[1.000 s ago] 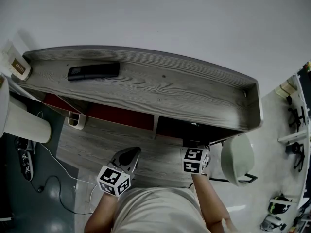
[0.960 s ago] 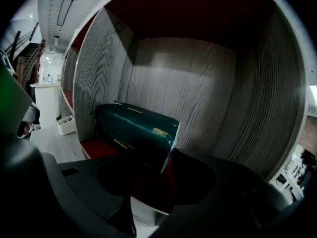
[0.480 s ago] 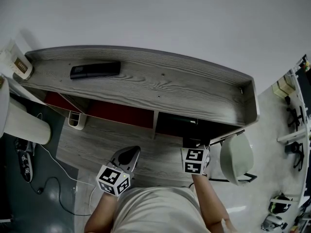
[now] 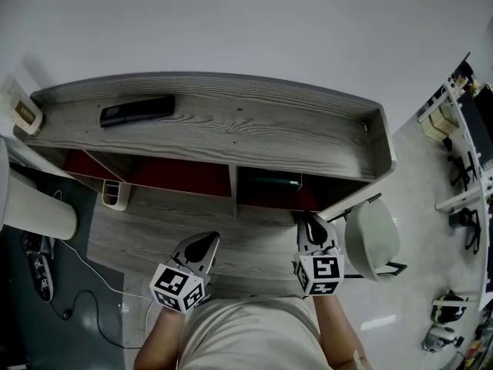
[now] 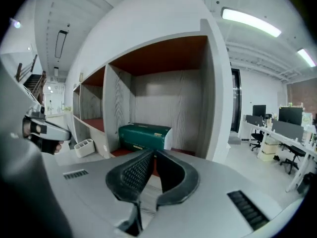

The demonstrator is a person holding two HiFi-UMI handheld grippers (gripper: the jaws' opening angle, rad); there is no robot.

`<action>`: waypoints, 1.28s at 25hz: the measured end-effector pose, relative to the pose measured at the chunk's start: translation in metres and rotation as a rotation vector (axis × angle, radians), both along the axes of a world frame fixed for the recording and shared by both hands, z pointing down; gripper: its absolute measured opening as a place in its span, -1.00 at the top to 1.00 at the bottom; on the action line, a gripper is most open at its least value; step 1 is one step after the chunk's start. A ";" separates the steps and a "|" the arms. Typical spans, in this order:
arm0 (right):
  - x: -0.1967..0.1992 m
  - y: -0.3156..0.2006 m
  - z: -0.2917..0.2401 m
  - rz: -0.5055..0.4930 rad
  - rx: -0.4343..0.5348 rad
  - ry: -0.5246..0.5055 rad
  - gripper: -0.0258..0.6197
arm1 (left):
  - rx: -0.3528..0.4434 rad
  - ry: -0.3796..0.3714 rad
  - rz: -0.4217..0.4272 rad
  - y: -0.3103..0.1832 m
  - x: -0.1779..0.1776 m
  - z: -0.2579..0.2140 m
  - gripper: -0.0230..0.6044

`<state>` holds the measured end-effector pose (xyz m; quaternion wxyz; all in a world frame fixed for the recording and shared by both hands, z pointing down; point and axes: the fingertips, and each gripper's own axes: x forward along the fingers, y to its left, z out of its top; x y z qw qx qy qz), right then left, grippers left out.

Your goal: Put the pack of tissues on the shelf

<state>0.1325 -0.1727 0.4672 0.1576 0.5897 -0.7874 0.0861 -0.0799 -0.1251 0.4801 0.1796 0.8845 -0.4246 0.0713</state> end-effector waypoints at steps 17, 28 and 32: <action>0.015 0.077 -0.028 -0.088 0.078 -0.064 0.84 | 0.050 0.004 0.089 0.004 0.036 -0.015 0.88; 0.019 0.087 -0.024 -0.056 0.085 -0.061 0.84 | 0.074 -0.015 0.153 0.016 0.053 -0.020 0.88; 0.020 0.086 -0.021 -0.038 0.085 -0.049 0.84 | 0.068 -0.021 0.165 0.017 0.052 -0.020 0.88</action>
